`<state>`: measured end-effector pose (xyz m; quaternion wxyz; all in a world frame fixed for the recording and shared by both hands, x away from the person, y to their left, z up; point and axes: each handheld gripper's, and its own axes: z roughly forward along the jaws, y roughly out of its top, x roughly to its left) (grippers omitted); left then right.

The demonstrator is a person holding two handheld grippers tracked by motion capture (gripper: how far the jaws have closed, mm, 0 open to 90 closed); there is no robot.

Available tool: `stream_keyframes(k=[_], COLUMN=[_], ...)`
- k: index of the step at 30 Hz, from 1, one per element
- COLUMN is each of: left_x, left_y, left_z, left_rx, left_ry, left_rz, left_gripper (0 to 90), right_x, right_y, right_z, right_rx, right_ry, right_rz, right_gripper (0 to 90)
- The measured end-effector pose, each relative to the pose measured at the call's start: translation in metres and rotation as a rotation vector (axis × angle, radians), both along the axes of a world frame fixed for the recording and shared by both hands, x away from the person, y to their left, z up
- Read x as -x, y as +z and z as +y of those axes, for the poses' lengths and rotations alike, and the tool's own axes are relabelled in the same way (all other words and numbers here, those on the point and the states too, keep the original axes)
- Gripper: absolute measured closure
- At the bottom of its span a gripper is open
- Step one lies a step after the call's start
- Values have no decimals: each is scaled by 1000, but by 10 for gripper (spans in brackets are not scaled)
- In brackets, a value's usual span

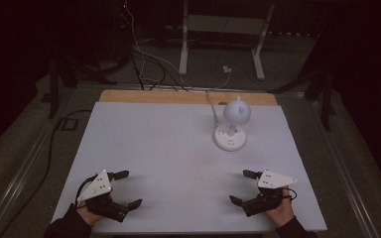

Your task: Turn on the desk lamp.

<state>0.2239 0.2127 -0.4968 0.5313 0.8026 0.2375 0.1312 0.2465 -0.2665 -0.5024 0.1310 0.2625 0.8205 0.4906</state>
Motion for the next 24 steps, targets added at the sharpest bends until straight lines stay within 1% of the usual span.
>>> stream_keyframes(k=[1, 2, 5, 6, 7, 8, 9, 10, 11, 12, 13, 14, 15, 17, 18, 20, 21, 23, 24], left_x=[0, 0, 0, -1, -1, -2, -3, -3, -3, -3, -4, -4, -4, -4, -4, -3, -2, -1, -1], left_y=[0, 0, -1, -1, -1, -2, -2, -2, -2, -2, -2, -2, -2, -3, -3, -3, -3, -3, -2], left_z=[0, 0, 0, 0, 0, 1, 1, 1, 0, 0, 0, -1, -2, -3, -3, -3, -3, -2, -1], left_rx=[0, 4, 14, 15, 12, 17, 17, 17, 14, 14, 19, 22, 17, 11, 9, 8, 9, 5, 4], left_ry=[-5, -9, -19, -13, -13, -14, -15, -15, -14, -17, -20, -24, -27, -33, -34, -36, -35, -35, -33], left_rz=[5, 10, 18, 23, 21, 25, 27, 27, 26, 25, 26, 28, 28, 30, 34, 34, 33, 27, 26], left_gripper=[2, 2, 2, 2, 2, 2, 2, 2, 2, 2, 2, 2, 2, 2, 2, 3, 2, 3, 2], right_x=[0, 0, 0, 0, 0, -1, -2, -2, -3, -3, -4, -4, -3, -3, -2, -1, 0, 0, 1], right_y=[-2, -4, -5, -5, -5, -5, -6, -6, -7, -7, -8, -8, -9, -9, -7, -6, -2, 0, 1], right_z=[1, 1, -1, -2, -2, -2, -1, -1, -1, -1, 0, 0, 0, 0, -1, -1, -2, -2, -2], right_rx=[-1, -4, -5, 5, 5, 28, 41, 41, 53, 53, 77, 77, 84, 81, 67, 61, 53, 51, 58], right_ry=[-3, -20, -29, -37, -37, -32, -26, -26, -16, -16, -3, -3, 2, 3, -1, -6, -13, -10, -7], right_rz=[-2, -20, -23, -25, -25, -15, -3, -3, 16, 16, 28, 28, 29, 32, 28, 22, 35, 42, 44], right_gripper=[0, 0, 0, 0, 0, 0, 0, 0, 0, 0, 0, 0, 0, 0, 0, 0, 0, 0, 0])
